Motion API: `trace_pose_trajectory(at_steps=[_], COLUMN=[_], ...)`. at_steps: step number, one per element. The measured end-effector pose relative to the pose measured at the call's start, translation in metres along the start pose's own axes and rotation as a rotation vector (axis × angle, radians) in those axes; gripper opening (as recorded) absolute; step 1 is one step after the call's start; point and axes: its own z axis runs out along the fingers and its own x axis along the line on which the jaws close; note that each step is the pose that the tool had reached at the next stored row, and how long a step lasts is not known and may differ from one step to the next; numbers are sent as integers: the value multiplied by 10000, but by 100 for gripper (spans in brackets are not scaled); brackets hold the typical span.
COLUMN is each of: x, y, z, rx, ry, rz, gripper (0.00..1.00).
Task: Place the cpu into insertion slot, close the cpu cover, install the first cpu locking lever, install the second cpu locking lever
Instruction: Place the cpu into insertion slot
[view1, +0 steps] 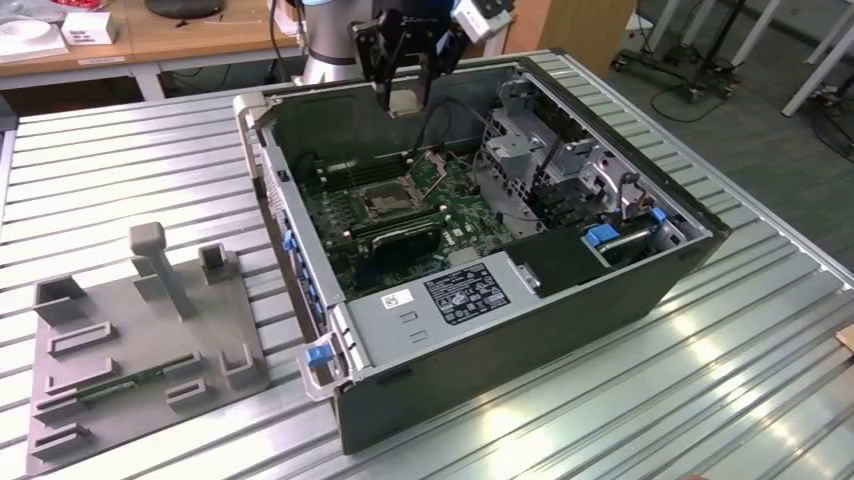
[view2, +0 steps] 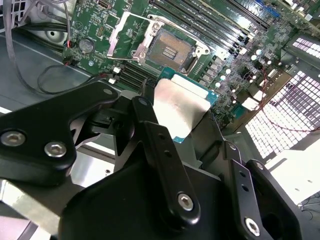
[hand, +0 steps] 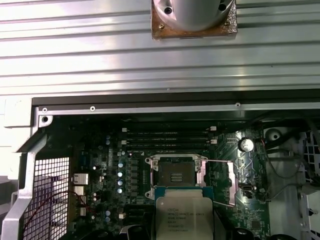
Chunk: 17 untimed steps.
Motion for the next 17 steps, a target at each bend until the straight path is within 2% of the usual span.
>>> trace_pose_trajectory(at_steps=[17], x=[-1], y=[-3], z=[32], rx=[-1], ry=[0], rz=[0], gripper=[54])
